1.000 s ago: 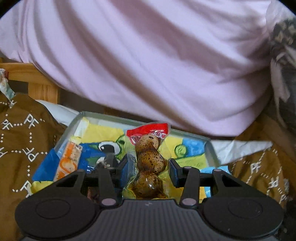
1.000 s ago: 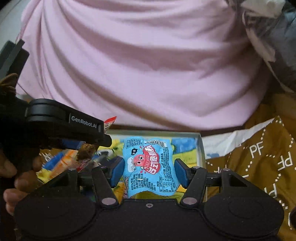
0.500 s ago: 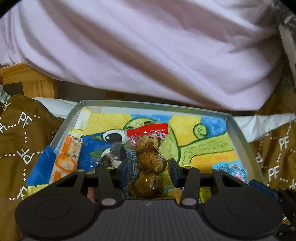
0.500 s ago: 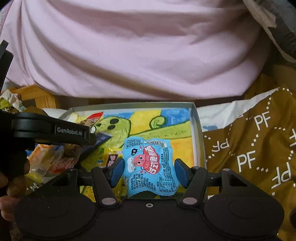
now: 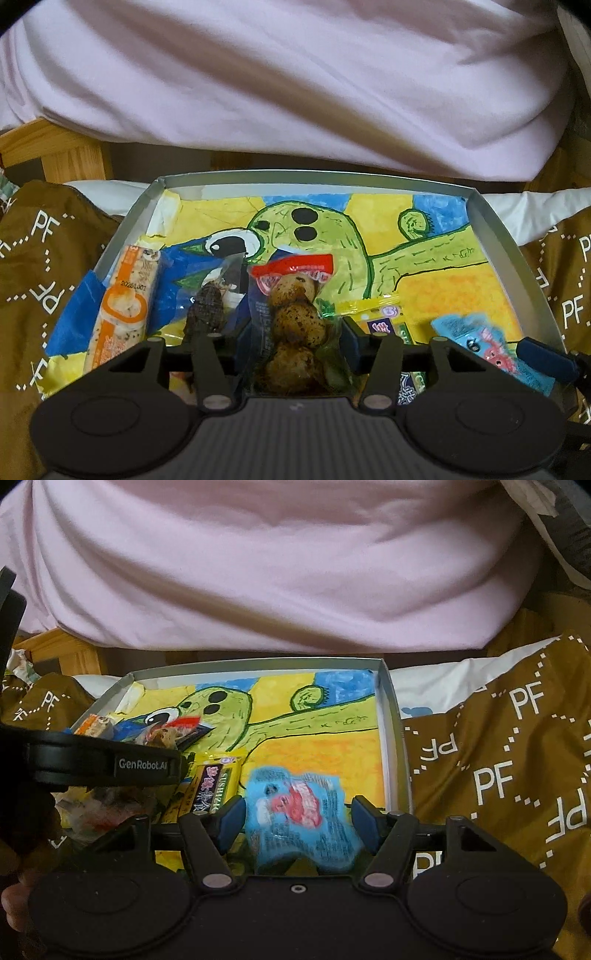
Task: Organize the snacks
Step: 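Carry the quail egg pack with the left tool while the right tool carries the blue pack into the tray, then open both tools to release the egg pack and blue pack in the tray, then lift both tools away from the tray back over the remaining snacks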
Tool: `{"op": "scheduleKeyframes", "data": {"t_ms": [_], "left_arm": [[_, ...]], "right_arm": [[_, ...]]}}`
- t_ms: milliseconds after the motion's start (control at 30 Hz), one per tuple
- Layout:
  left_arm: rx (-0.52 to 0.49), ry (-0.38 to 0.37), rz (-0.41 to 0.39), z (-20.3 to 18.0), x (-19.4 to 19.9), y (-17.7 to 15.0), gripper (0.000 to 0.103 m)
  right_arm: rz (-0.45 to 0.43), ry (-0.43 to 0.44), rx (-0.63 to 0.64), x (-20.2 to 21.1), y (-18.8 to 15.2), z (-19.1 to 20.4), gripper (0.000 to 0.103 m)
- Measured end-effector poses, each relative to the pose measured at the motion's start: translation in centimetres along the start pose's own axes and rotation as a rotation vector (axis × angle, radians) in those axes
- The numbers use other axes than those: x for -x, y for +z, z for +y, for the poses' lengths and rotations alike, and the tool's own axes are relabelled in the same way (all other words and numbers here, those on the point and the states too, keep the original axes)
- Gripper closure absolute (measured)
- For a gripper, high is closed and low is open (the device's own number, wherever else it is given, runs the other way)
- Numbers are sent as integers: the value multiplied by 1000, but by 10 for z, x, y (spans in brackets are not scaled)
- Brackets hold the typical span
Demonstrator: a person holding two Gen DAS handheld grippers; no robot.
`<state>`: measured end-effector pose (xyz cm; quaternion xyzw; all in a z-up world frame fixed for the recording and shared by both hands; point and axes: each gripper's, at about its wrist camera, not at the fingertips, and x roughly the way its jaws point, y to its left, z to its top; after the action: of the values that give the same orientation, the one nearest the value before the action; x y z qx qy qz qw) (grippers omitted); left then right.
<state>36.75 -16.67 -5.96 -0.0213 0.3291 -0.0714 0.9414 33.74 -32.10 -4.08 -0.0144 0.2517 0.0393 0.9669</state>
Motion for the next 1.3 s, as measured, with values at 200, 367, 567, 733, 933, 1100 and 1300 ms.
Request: {"op": "scheduleKeyframes", "data": {"t_ms": [200,367,567,733,933,1100,1300], "left_arm": [[42,-32,-34,9,19,4,21],[45,-25,-91,18,49,8,9],[80,9,-176,32,94,15,1],[117,14,-254,43,134,13,0],[146,41,-346,53,183,3,0],[158,57,-389,62,218,-6,0],[183,32,-445,76,256,-26,0]], "right_arm": [[-49,-1,3,13,5,1,24],[-103,-2,9,34,11,4,17],[-212,10,-15,81,21,8,2],[-327,11,-8,125,28,14,1],[-404,-5,-36,168,25,22,1],[-446,-11,-31,200,17,28,1],[-512,-84,11,237,-5,39,1]]}}
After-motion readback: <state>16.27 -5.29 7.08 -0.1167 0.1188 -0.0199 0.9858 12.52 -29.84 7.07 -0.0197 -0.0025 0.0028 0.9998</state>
